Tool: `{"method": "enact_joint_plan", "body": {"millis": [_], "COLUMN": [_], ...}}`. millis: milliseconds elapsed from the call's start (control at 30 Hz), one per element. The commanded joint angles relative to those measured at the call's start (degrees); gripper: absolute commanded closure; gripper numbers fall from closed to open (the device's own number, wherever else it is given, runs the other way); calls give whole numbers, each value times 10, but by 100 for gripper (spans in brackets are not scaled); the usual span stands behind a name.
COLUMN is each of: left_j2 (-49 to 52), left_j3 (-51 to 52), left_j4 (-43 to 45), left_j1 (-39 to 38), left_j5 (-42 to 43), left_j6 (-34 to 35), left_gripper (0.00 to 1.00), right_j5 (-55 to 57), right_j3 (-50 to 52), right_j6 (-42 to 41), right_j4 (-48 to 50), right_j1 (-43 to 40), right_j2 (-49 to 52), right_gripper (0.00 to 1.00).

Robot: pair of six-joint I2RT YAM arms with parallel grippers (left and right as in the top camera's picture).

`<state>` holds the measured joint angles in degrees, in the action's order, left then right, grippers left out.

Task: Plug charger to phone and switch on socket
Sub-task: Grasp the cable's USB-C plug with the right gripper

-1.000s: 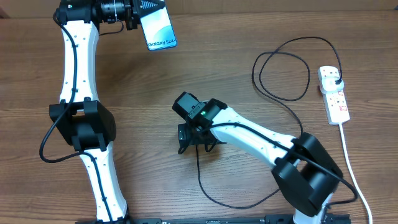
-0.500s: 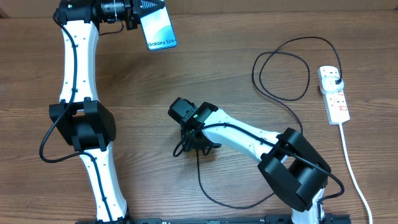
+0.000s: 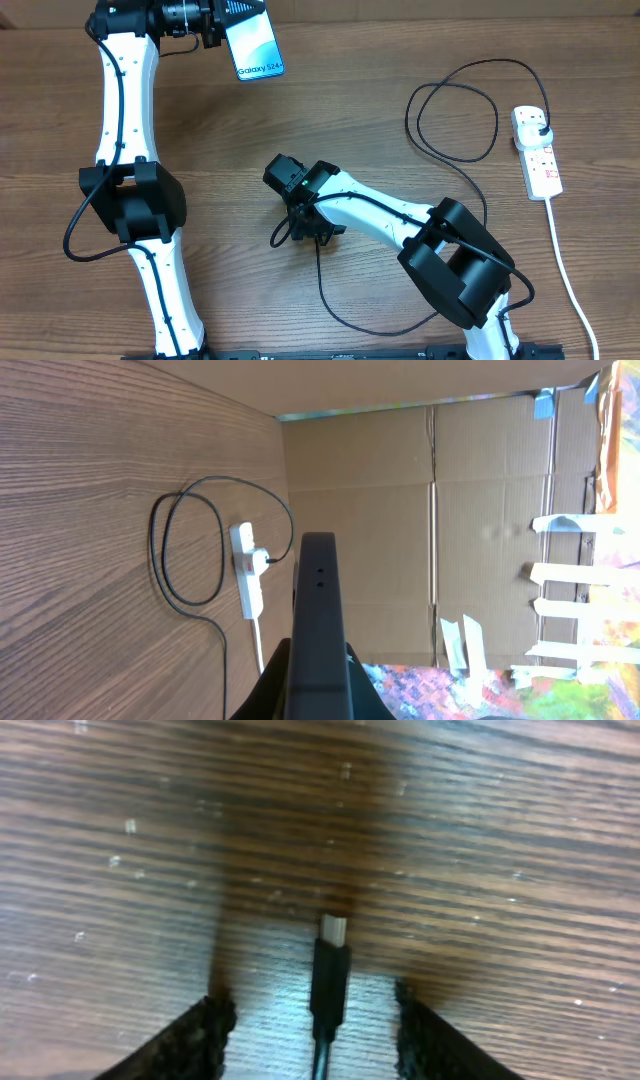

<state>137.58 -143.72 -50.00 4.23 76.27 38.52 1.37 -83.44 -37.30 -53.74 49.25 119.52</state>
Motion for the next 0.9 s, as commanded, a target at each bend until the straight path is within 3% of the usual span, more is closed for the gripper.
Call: {"method": "enact_joint_plan", "body": {"millis": [0, 100, 233, 333, 567, 867], "left_j2": [-17, -17, -17, -17, -17, -17], "left_j3": [-13, -13, -13, -13, -13, -13], "left_j4": [1, 1, 1, 1, 1, -7], "left_j1": [-2, -2, -2, -2, -2, -2], "left_j5": [17, 17, 17, 17, 17, 17], "left_j6": [-13, -13, -13, -13, -13, -13], "left_gripper": [96, 96, 96, 96, 96, 96], "right_j5": [-2, -4, -4, -4, -4, -44], "right_j3": [-14, -14, -17, -18, -19, -47], "right_j6": [3, 3, 3, 3, 3, 3], "right_j4": [-1, 0, -4, -5, -6, -37], "right_j1": [2, 2, 2, 2, 2, -10], "right_j2": [9, 10, 10, 10, 10, 8], "right_gripper": [52, 61, 80, 86, 96, 96]}}
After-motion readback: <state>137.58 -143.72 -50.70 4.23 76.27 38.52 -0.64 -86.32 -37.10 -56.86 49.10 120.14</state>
